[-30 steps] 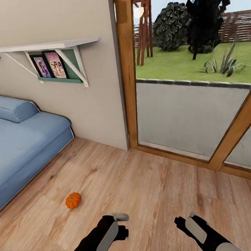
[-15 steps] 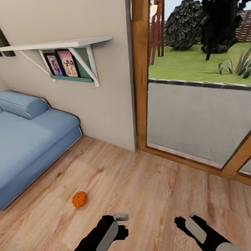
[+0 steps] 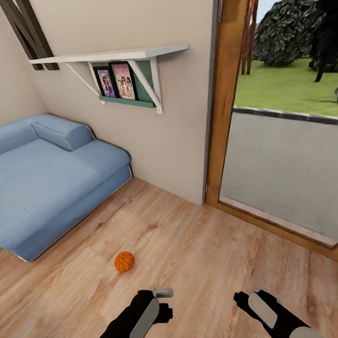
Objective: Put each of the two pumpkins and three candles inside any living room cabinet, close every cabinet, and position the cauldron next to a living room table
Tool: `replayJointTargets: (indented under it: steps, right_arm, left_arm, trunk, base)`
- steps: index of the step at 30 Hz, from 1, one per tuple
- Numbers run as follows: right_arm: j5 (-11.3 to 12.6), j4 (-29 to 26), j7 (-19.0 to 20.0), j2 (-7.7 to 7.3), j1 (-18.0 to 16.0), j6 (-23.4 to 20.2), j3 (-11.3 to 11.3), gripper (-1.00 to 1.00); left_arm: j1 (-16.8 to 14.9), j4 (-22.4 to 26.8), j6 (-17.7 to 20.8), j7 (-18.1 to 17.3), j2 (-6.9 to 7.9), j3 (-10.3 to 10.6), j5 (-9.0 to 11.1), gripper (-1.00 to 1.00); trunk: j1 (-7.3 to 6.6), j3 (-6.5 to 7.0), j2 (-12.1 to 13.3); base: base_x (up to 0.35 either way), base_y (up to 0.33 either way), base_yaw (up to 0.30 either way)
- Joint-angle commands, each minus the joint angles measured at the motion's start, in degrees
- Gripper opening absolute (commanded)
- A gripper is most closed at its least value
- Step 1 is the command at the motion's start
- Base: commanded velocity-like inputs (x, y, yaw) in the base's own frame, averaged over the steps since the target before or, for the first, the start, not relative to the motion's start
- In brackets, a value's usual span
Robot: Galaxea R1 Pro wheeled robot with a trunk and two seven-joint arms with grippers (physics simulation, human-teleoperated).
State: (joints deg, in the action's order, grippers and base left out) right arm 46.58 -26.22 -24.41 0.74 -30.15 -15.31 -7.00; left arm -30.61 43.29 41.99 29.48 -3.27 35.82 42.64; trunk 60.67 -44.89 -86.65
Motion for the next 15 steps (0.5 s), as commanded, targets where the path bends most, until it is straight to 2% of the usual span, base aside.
replayJointTargets:
  steps: [1, 8, 15]
  right_arm:
    - [0.35, -0.16, -0.47, -0.05, 0.0, -0.22, -0.37, 1.0]
    - [0.35, -0.23, -0.69, 0.04, 0.0, -0.25, -0.39, 1.0]
    - [0.35, -0.23, -0.76, 0.05, 0.0, -0.25, -0.39, 1.0]
  left_arm:
    - [-0.06, 0.04, 0.03, 0.55, 0.02, 0.21, 0.6, 1.0]
    - [-0.06, 0.04, 0.03, 0.57, 0.02, 0.21, 0.6, 1.0]
    - [-0.06, 0.04, 0.03, 0.58, 0.02, 0.16, 0.6, 1.0]
  trunk:
    - [0.03, -0.05, -0.02]
    - [0.03, -0.05, -0.02]
    - [0.03, -0.05, -0.02]
  base:
    - [0.302, 0.0, 0.288]
    - [0.313, 0.0, 0.288]
    - [0.243, -0.039, 0.288]
